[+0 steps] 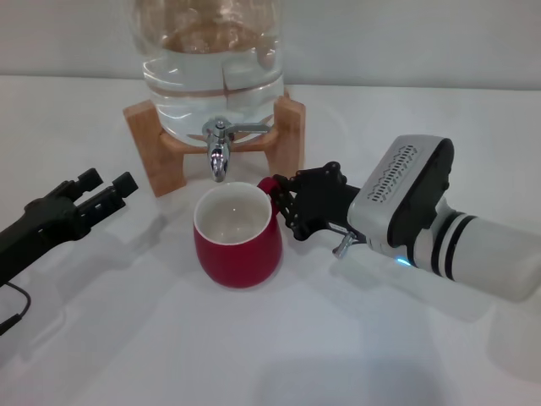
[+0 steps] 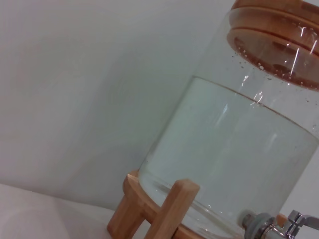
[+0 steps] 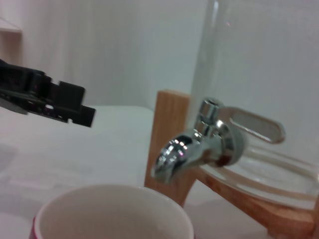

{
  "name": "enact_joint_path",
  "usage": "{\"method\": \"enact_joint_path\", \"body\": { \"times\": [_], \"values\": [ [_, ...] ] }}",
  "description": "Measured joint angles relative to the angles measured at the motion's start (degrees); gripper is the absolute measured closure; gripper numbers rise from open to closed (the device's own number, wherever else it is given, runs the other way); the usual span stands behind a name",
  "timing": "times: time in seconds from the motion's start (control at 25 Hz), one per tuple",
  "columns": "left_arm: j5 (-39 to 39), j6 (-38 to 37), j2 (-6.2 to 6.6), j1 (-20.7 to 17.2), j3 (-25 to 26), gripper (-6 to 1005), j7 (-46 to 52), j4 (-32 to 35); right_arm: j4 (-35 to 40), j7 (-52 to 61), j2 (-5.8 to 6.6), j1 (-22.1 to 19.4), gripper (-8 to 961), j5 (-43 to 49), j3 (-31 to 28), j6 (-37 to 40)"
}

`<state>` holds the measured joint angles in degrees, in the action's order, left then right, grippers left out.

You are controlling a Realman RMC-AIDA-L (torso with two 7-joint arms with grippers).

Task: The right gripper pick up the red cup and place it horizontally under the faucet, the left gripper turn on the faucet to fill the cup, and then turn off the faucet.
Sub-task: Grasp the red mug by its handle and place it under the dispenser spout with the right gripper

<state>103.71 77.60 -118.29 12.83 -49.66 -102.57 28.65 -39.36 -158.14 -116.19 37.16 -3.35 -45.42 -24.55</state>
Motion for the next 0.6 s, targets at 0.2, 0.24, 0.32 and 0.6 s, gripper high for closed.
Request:
{"method": "enact_joint_path", "body": {
  "times": [0.2, 0.24, 0.32, 0.6],
  "values": [
    [0.04, 0.52, -0.02, 0.0, 0.0, 108, 0.0, 0.0, 0.87, -0.57, 0.0, -0.16, 869, -2.29, -0.29, -0.19],
    [0.06, 0.62, -0.03, -0.01, 0.0, 108, 0.01, 0.0, 1.08, -0.58, 0.0, 0.0, 869, -2.73, -0.29, 0.3],
    [0.08, 0.68, -0.02, -0.05, 0.0, 108, 0.05, 0.0, 1.18, -0.59, 0.0, 0.16, 869, -3.17, -0.31, 1.53],
    [0.47, 1.24, -0.01, -0.09, 0.07, 108, 0.15, 0.0, 1.38, -1.6, 0.0, 0.92, 869, -4.15, 0.02, 4.12]
  ]
}}
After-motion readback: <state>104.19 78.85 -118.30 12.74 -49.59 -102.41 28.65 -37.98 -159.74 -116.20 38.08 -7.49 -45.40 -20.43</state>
